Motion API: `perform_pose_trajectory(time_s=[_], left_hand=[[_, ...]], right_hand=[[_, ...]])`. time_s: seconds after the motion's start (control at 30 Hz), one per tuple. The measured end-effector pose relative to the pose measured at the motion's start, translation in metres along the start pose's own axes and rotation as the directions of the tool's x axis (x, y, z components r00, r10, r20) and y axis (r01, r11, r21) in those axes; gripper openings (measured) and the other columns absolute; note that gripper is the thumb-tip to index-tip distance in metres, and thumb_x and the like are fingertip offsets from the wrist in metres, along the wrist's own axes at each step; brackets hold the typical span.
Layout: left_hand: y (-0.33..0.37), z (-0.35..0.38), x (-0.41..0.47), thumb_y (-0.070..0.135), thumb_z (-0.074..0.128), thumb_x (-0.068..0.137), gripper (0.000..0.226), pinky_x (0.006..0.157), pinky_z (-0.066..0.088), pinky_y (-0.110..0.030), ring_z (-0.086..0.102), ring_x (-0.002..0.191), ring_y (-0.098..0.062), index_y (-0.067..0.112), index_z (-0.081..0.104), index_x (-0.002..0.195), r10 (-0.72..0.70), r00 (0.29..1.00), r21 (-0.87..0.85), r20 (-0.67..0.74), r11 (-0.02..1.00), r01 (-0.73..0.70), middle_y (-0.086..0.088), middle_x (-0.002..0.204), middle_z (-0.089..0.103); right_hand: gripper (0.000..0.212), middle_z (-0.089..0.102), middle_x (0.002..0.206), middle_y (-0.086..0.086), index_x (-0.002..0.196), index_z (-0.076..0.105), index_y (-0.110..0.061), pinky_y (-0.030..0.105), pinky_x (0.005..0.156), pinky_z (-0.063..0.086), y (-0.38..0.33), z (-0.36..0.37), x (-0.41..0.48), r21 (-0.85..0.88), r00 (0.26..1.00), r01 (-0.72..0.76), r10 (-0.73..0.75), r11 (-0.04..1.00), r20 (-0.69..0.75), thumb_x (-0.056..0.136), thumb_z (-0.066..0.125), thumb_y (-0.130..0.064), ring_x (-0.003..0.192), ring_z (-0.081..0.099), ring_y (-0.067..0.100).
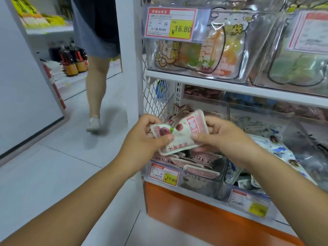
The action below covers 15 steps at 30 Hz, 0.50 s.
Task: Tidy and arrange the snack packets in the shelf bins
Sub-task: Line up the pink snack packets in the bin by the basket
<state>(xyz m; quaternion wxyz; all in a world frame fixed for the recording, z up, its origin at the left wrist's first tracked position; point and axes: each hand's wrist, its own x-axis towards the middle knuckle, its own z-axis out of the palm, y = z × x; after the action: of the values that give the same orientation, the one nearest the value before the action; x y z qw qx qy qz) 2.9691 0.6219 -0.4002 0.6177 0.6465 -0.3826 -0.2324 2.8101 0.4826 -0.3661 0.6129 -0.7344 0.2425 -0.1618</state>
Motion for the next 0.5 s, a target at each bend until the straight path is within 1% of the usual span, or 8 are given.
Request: perform_pose_trajectory(time_s=[0.07,0.1,0.17,0.23,0.27,0.33,0.43,0.5], left_hand=[[-0.004,-0.008,-0.001,0.018,0.079,0.078,0.048,0.063,0.052,-0.018,0.067,0.083,-0.002,0.034,0.049,0.111,0.038,0.996,0.269,0.084,0.961,-0.059,0.009,0.100,0.067],[-0.006,-0.013,-0.002,0.021,0.077,0.080,0.056,0.068,0.050,-0.013,0.063,0.084,0.003,0.039,0.043,0.121,0.055,0.988,0.428,0.143,0.897,-0.112,0.013,0.100,0.064],[-0.006,-0.020,-0.006,0.028,0.070,0.086,0.059,0.073,0.046,-0.007,0.057,0.086,0.012,0.040,0.037,0.132,0.058,0.965,0.596,0.255,0.776,-0.204,0.017,0.101,0.063],[-0.006,-0.024,-0.010,0.032,0.064,0.090,0.050,0.073,0.042,-0.005,0.053,0.087,0.015,0.038,0.039,0.133,0.053,0.945,0.677,0.324,0.684,-0.271,0.020,0.108,0.062],[-0.008,-0.027,-0.011,0.034,0.062,0.091,0.046,0.077,0.042,-0.008,0.052,0.091,0.012,0.038,0.042,0.132,0.064,0.936,0.710,0.347,0.634,-0.307,0.020,0.111,0.060],[-0.012,-0.031,-0.011,0.037,0.061,0.091,0.035,0.088,0.046,-0.022,0.048,0.102,0.005,0.037,0.050,0.124,0.102,0.915,0.742,0.390,0.554,-0.377,0.019,0.115,0.058],[-0.018,-0.034,-0.010,0.039,0.056,0.094,0.024,0.090,0.045,-0.027,0.045,0.108,-0.002,0.033,0.062,0.116,0.141,0.870,0.732,0.473,0.487,-0.477,0.016,0.113,0.059],[-0.021,-0.035,-0.009,0.040,0.051,0.096,0.025,0.088,0.046,-0.029,0.047,0.107,-0.006,0.030,0.068,0.111,0.150,0.846,0.729,0.511,0.446,-0.519,0.014,0.113,0.059]], right_hand=[[0.019,0.076,0.090,-0.001,0.101,0.069,-0.022,0.042,0.077,0.059,0.000,-0.002,-0.001,-0.225,0.989,0.051,-0.080,0.973,-0.121,0.085,0.070,-0.011,0.086,0.072,0.026],[0.017,0.075,0.088,-0.006,0.098,0.070,-0.024,0.040,0.077,0.059,-0.003,-0.005,-0.003,-0.304,0.974,0.076,-0.136,0.950,-0.182,0.085,0.071,-0.014,0.082,0.072,0.020],[0.014,0.073,0.085,-0.015,0.095,0.071,-0.027,0.030,0.073,0.055,-0.012,-0.014,-0.007,-0.444,0.945,0.113,-0.234,0.889,-0.228,0.084,0.072,-0.019,0.077,0.069,0.007],[0.012,0.071,0.083,-0.020,0.091,0.070,-0.031,0.027,0.068,0.051,-0.017,-0.019,-0.011,-0.587,0.940,0.128,-0.287,0.799,-0.186,0.082,0.073,-0.023,0.072,0.065,0.000],[0.012,0.070,0.081,-0.020,0.090,0.069,-0.032,0.027,0.067,0.050,-0.018,-0.018,-0.013,-0.631,0.943,0.129,-0.291,0.765,-0.160,0.082,0.073,-0.024,0.071,0.064,-0.001],[0.012,0.070,0.080,-0.017,0.092,0.070,-0.034,0.030,0.069,0.052,-0.018,-0.014,-0.016,-0.691,0.951,0.131,-0.287,0.711,-0.115,0.083,0.072,-0.027,0.071,0.063,0.001],[0.012,0.070,0.081,-0.015,0.095,0.069,-0.036,0.035,0.071,0.053,-0.017,-0.005,-0.016,-0.761,0.957,0.144,-0.285,0.633,-0.057,0.085,0.069,-0.031,0.072,0.062,0.002],[0.011,0.069,0.080,-0.014,0.096,0.068,-0.036,0.034,0.069,0.052,-0.014,0.000,-0.014,-0.799,0.959,0.156,-0.284,0.581,-0.019,0.086,0.067,-0.032,0.072,0.061,0.001]])
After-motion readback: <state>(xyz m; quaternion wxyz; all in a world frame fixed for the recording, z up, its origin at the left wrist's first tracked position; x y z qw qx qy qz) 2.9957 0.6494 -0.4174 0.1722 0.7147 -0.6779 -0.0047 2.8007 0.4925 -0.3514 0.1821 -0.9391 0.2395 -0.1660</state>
